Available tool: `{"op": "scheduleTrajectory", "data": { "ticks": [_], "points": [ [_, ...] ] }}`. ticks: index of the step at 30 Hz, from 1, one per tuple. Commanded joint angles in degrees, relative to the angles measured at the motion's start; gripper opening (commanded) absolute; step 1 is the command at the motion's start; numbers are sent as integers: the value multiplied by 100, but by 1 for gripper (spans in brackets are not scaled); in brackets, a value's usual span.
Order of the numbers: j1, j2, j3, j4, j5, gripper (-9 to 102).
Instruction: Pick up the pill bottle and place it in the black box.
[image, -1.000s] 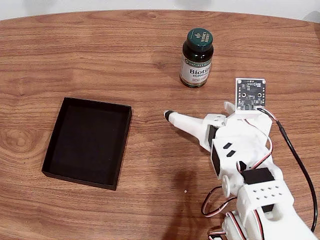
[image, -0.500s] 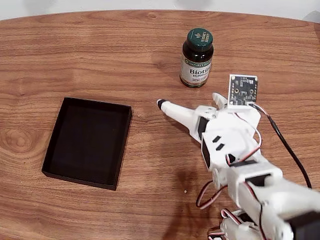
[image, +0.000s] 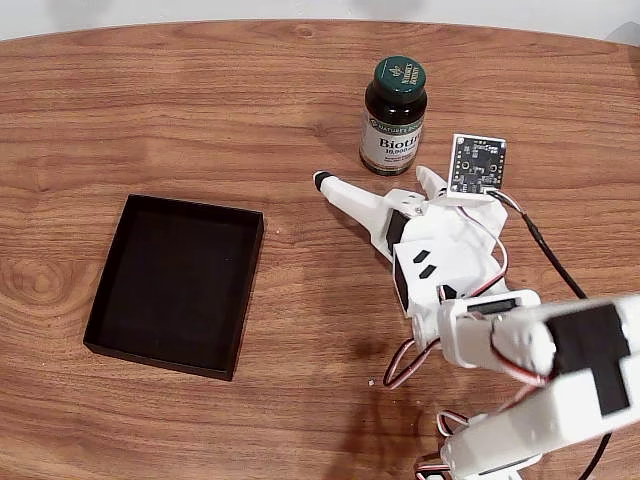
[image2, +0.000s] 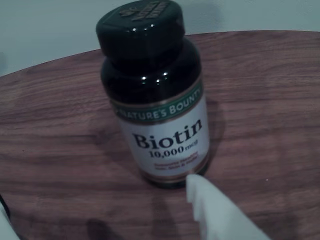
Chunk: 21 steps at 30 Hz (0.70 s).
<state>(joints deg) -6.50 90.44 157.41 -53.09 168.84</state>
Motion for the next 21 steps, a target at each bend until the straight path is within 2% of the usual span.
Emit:
{"op": "scheduleTrajectory", "data": {
  "ticks": [1,21],
  "points": [
    [176,-457,-703,-413,26,45],
    [316,-1749,-2039,-492,202,45]
  ]
}}
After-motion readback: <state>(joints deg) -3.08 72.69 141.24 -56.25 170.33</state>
